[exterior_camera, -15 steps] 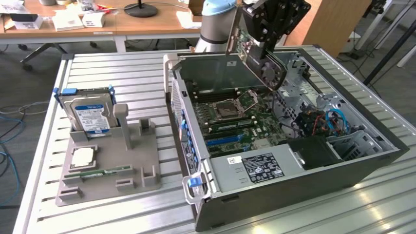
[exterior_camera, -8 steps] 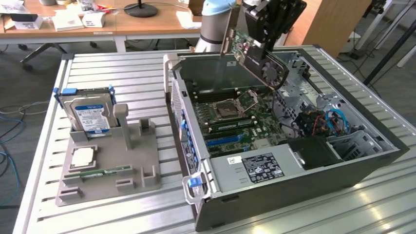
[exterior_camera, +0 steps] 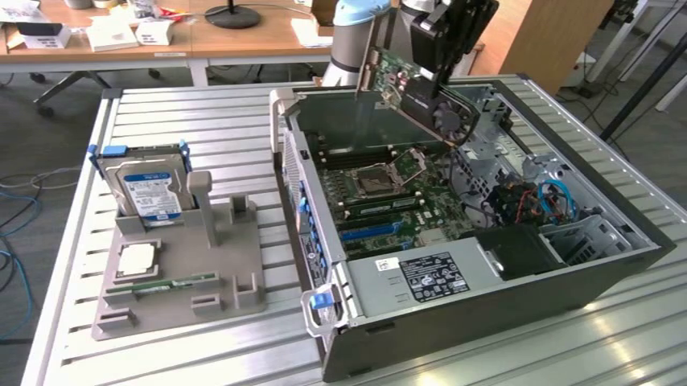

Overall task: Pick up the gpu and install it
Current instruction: 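Insert the gpu into the slot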

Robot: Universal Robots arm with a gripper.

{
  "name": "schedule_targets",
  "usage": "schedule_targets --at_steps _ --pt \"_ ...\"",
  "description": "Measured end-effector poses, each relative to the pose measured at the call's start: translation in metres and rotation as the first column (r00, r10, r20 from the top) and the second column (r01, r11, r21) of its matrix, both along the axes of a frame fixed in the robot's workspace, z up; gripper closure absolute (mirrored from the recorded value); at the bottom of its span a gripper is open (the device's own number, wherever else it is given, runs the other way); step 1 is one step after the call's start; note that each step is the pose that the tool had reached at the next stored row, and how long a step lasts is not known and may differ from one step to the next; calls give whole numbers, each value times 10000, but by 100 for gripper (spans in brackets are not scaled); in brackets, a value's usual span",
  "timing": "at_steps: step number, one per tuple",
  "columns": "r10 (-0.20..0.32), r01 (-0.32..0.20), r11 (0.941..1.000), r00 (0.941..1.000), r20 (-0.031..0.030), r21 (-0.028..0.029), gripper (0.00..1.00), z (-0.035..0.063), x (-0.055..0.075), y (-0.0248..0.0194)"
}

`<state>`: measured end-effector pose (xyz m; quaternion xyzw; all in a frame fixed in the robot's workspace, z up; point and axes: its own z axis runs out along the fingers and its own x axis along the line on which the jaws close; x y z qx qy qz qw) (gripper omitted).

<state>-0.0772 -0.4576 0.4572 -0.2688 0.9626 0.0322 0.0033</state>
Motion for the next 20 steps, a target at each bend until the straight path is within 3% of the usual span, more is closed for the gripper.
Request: schedule_targets --at_steps 5,10,15,20 --pt "898 -898 9960 9960 0 0 74 -3 0 0" --pt "1805 -1805 9836 9836 0 0 74 -7 0 0" --pt "2692 -2692 9631 9631 0 0 74 -11 0 0" --pt "3545 -3545 9350 9350 1 0 74 -15 0 0"
